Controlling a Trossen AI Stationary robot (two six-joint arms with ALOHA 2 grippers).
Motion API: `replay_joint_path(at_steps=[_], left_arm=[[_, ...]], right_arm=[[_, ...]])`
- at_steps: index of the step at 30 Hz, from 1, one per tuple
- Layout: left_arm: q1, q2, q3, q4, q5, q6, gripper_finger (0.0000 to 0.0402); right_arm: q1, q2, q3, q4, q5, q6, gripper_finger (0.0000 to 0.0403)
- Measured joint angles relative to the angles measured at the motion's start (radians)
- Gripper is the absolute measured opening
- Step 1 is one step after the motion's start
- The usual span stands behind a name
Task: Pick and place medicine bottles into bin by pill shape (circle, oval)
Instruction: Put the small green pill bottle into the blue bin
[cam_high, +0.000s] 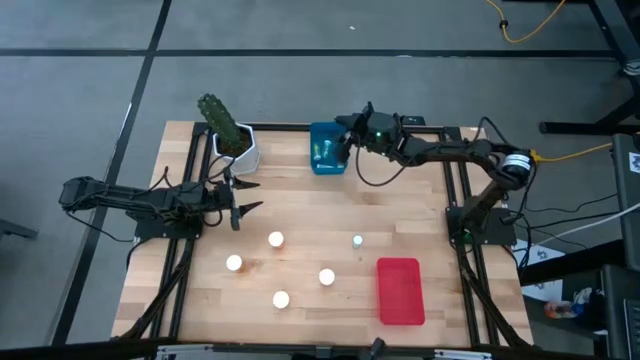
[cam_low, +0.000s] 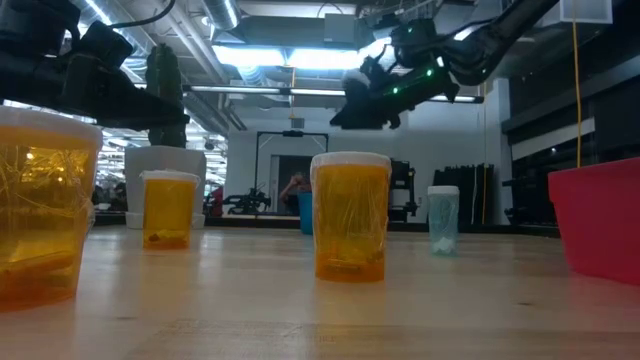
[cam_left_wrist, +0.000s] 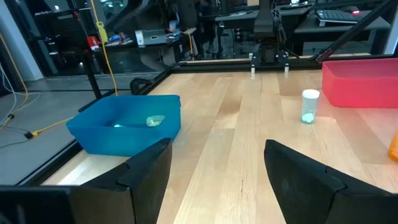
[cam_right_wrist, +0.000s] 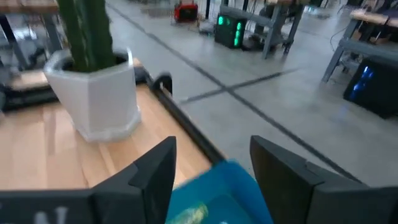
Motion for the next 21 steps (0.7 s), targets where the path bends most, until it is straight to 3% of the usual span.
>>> replay_joint_path(at_steps=[4, 9, 21], left_arm=[[0.0, 0.0, 0.0, 0.0, 0.0, 0.0, 0.0247], [0.0, 0.0, 0.0, 0.0, 0.0, 0.0, 0.0247], [0.0, 0.0, 0.0, 0.0, 0.0, 0.0, 0.0247]], right_arm=[[0.01, -0.069, 0.0, -0.077, -0.002, 0.033, 0.0204], [0.059, -0.176, 0.0, -0.341, -0.004, 0.039, 0.0204], [0.289, -0.397, 0.0, -0.87, -0.049, 0.118, 0.0204]])
